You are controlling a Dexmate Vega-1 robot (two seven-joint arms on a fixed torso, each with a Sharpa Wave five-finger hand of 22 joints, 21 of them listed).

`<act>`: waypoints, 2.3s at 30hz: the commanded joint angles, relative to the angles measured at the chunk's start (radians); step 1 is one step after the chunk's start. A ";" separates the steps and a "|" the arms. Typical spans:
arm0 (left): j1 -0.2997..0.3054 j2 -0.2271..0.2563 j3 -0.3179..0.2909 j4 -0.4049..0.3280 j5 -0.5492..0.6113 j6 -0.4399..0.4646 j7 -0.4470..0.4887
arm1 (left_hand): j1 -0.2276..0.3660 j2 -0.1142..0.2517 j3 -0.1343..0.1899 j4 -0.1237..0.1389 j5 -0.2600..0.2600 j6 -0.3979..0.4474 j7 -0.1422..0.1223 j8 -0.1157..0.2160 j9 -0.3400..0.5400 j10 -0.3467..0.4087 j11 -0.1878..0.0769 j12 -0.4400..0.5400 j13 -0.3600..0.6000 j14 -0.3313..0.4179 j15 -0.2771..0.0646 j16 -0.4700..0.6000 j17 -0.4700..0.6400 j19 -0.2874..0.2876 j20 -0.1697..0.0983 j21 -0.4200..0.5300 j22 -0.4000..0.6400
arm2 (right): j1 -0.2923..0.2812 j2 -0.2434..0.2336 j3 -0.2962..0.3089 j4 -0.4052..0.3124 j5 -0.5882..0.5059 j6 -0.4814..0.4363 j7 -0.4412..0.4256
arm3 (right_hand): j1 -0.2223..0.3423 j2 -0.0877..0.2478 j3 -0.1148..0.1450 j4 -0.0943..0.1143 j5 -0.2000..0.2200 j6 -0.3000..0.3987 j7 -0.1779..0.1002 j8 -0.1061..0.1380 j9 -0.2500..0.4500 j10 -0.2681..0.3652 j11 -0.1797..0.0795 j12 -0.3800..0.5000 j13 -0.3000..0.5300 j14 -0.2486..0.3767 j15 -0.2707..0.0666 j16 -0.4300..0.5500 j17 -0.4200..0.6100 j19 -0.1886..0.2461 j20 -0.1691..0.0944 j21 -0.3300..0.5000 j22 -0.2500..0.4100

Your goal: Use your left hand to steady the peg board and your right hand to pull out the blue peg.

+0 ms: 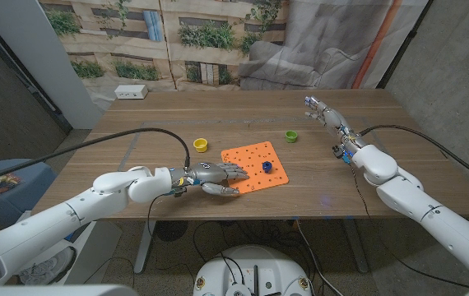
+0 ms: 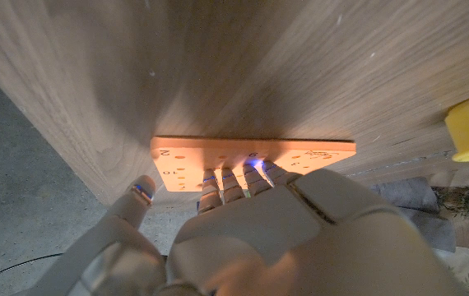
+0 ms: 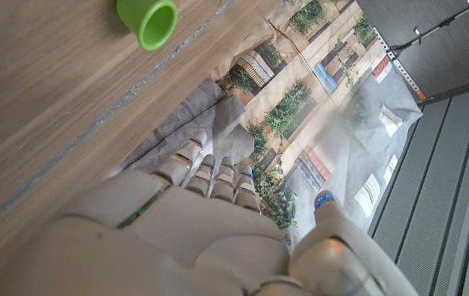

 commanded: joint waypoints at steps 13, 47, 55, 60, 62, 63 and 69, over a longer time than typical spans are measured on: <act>-0.010 0.009 -0.003 -0.010 -0.002 0.006 -0.024 | 0.008 0.069 0.005 -0.002 0.001 0.007 0.000 0.005 0.003 0.013 0.002 0.002 0.005 0.008 -0.092 0.004 0.005 0.010 -0.176 0.003 0.003 | -0.102 -0.181 0.027 -0.204 -0.276 -0.116 -0.087 | 0.024 -0.037 -0.004 -0.056 -0.012 -0.084 -0.029 -0.013 0.003 -0.041 -0.036 -0.011 -0.001 0.010 -0.022 0.009 -0.029 -0.106 0.001 -0.013 0.003; -0.026 0.003 0.001 -0.008 -0.004 0.010 -0.047 | 0.016 0.079 0.014 -0.010 0.001 0.008 0.001 0.003 0.003 0.015 0.003 0.000 0.005 0.011 -0.092 0.002 0.004 0.015 -0.175 0.002 0.003 | -0.081 -0.406 0.034 -0.419 -0.477 -0.188 0.136 | 0.089 -0.050 0.015 -0.139 -0.019 -0.103 -0.077 0.006 0.012 -0.080 -0.029 -0.012 0.005 -0.036 0.018 -0.002 -0.048 -0.086 0.054 0.003 0.005; -0.031 0.001 0.005 -0.006 -0.001 0.008 -0.054 | 0.019 0.082 0.017 -0.013 0.001 0.006 0.001 0.002 0.003 0.014 0.001 -0.001 0.005 0.012 -0.091 0.001 0.003 0.016 -0.175 0.002 0.002 | -0.059 -0.444 0.013 -0.500 -0.562 -0.279 0.229 | 0.142 -0.074 0.027 -0.183 -0.018 -0.122 -0.106 0.011 0.014 -0.125 -0.015 -0.017 0.008 -0.063 0.060 -0.005 -0.050 -0.082 0.074 0.002 0.005; -0.034 0.001 0.006 -0.006 -0.002 0.004 -0.057 | 0.022 0.083 0.019 -0.015 0.001 0.007 0.001 0.002 0.003 0.015 0.001 -0.001 0.005 0.012 -0.091 0.001 0.003 0.017 -0.175 0.001 0.002 | -0.046 -0.441 -0.001 -0.528 -0.578 -0.314 0.270 | 0.171 -0.081 0.035 -0.195 -0.012 -0.115 -0.099 0.020 0.016 -0.138 -0.008 -0.015 0.010 -0.072 0.074 -0.005 -0.050 -0.080 0.086 0.002 0.005; -0.036 0.001 0.007 -0.005 -0.002 0.002 -0.059 | 0.023 0.084 0.020 -0.017 0.001 0.007 0.002 0.002 0.003 0.015 0.002 -0.001 0.005 0.012 -0.090 0.001 0.003 0.017 -0.175 0.001 0.002 | -0.037 -0.439 -0.011 -0.542 -0.590 -0.332 0.291 | 0.184 -0.083 0.040 -0.198 -0.010 -0.109 -0.098 0.024 0.016 -0.141 -0.005 -0.013 0.010 -0.075 0.081 -0.005 -0.051 -0.079 0.091 0.002 0.005; -0.036 0.001 0.007 -0.005 -0.004 0.002 -0.060 | 0.023 0.084 0.020 -0.017 0.001 0.007 0.001 0.002 0.003 0.015 0.002 -0.001 0.005 0.012 -0.090 0.001 0.003 0.017 -0.175 0.001 0.002 | -0.033 -0.437 -0.014 -0.547 -0.593 -0.338 0.299 | 0.191 -0.085 0.042 -0.200 -0.008 -0.108 -0.097 0.025 0.017 -0.145 -0.001 -0.013 0.010 -0.076 0.084 -0.005 -0.051 -0.080 0.094 0.002 0.005; -0.042 -0.001 0.009 -0.001 -0.004 -0.006 -0.064 | 0.026 0.085 0.022 -0.021 0.001 0.007 0.002 0.002 0.003 0.018 0.002 0.000 0.005 0.012 -0.091 0.001 0.002 0.018 -0.175 0.001 0.002 | -0.010 -0.419 -0.041 -0.576 -0.626 -0.384 0.340 | 0.218 -0.087 0.052 -0.203 -0.002 -0.101 -0.096 0.031 0.018 -0.156 0.000 -0.013 0.011 -0.084 0.096 -0.005 -0.051 -0.079 0.101 0.001 0.004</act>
